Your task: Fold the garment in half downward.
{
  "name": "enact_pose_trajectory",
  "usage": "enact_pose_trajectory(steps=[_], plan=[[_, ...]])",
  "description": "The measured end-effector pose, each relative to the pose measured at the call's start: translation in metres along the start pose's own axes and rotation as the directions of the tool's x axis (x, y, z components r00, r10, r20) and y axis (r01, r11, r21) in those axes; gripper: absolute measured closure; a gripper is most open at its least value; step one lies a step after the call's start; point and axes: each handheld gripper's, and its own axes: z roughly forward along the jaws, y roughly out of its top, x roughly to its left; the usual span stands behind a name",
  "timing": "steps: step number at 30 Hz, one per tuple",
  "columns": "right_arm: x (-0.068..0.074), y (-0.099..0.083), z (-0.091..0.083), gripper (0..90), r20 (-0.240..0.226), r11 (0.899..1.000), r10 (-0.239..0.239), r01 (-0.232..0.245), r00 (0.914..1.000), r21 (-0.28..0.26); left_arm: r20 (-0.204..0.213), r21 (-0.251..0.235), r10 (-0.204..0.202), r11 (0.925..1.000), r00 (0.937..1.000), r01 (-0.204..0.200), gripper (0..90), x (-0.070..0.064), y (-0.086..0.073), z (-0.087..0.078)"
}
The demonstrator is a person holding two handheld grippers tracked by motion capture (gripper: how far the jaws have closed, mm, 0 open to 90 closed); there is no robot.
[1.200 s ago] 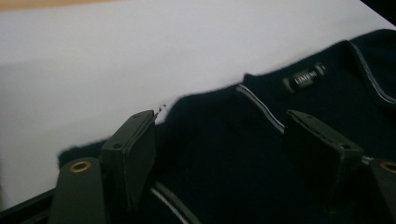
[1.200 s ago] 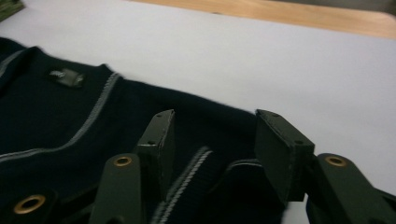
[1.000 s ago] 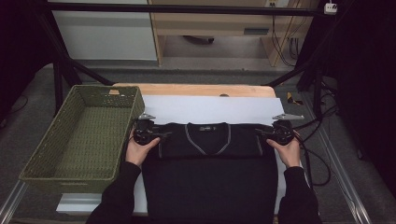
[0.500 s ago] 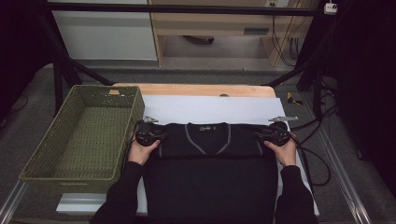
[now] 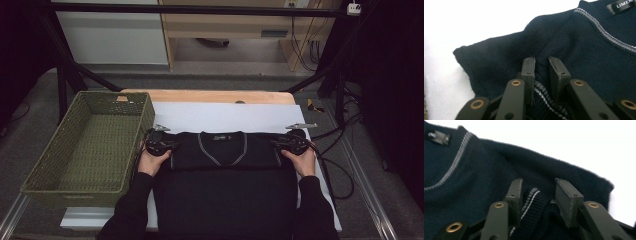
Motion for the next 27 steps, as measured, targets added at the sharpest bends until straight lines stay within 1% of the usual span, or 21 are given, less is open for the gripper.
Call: enact_pose_trajectory(steps=[2,3,4,6,8,10,11,13,14,15,16,17,18,19,21,24,27], plan=[[0.0,0.002,-0.004,58.5,-0.015,0.999,0.015,-0.015,0.9998,-0.041,-0.001,-0.006,-0.005,1.0,1.0,0.005,77.0,0.0,0.0,-0.001],[0.0,0.003,-0.004,58.1,-0.021,0.999,0.01,-0.011,0.9997,-0.048,-0.002,-0.008,-0.005,1.0,1.0,0.005,77.3,-0.001,0.0,-0.002],[0.001,0.003,-0.003,57.4,-0.03,0.999,0.01,-0.011,0.9995,-0.039,-0.003,-0.012,-0.007,0.9999,1.0,0.007,77.6,-0.001,0.001,-0.002],[0.002,0.003,0.002,55.5,-0.024,1.0,-0.006,0.006,0.9997,-0.004,-0.003,-0.026,-0.009,0.9996,1.0,0.009,78.2,-0.002,0.001,-0.005],[0.001,0.001,0.007,52.9,-0.016,1.0,-0.006,0.007,0.9998,0.029,0.005,-0.042,-0.012,0.999,0.9999,0.013,78.4,-0.003,0.002,-0.009],[0.0,-0.001,0.01,52.1,-0.021,0.999,0.008,-0.007,0.9998,0.032,0.012,-0.058,-0.005,0.9983,0.9999,0.006,78.5,-0.004,0.002,-0.013],[-0.001,-0.001,0.009,53.1,-0.022,0.999,0.015,-0.015,0.9996,0.035,0.015,-0.065,-0.006,0.9979,0.9999,0.007,78.5,-0.005,0.003,-0.014],[-0.001,-0.001,0.008,58.0,-0.022,0.999,0.021,-0.019,0.9995,0.045,0.019,-0.076,-0.011,0.997,0.9998,0.012,78.6,-0.006,0.003,-0.018],[0.0,-0.001,0.007,63.4,-0.027,0.998,0.028,-0.027,0.9992,0.052,0.02,-0.081,-0.011,0.9966,0.9997,0.013,78.6,-0.007,0.003,-0.019],[0.0,0.0,0.005,69.1,-0.029,0.998,0.023,-0.021,0.9993,0.057,0.02,-0.084,-0.011,0.9963,0.9997,0.013,78.7,-0.008,0.004,-0.02],[0.0,0.0,0.003,76.6,-0.032,0.998,0.03,-0.028,0.999,0.063,0.022,-0.089,-0.011,0.996,0.9997,0.013,78.7,-0.009,0.004,-0.022],[0.0,0.0,0.0,78.8,-0.051,0.997,0.043,-0.039,0.9978,0.069,0.027,-0.095,-0.012,0.9954,0.9996,0.014,78.8,-0.011,0.004,-0.024],[0.001,0.0,-0.003,80.0,-0.054,0.997,0.039,-0.035,0.9978,0.069,0.03,-0.099,-0.012,0.9949,0.9995,0.014,78.8,-0.012,0.004,-0.026],[0.003,-0.001,-0.006,80.8,-0.049,0.998,0.029,-0.025,0.9984,0.066,0.03,-0.104,-0.011,0.9945,0.9995,0.014,78.9,-0.013,0.005,-0.029],[0.006,-0.002,-0.014,81.2,-0.058,0.999,0.015,-0.012,0.9982,0.05,0.035,-0.114,-0.011,0.9933,0.9993,0.015,78.9,-0.016,0.005,-0.037],[0.011,-0.004,-0.031,81.2,-0.083,1.0,0.017,-0.018,0.9964,-0.012,0.044,-0.137,0.001,0.9906,0.999,0.005,79.0,-0.023,0.004,-0.051],[0.016,-0.008,-0.05,81.2,-0.115,0.997,0.01,-0.018,0.9933,-0.071,0.058,-0.163,0.014,0.9866,0.9982,-0.005,79.0,-0.032,0.001,-0.067]])
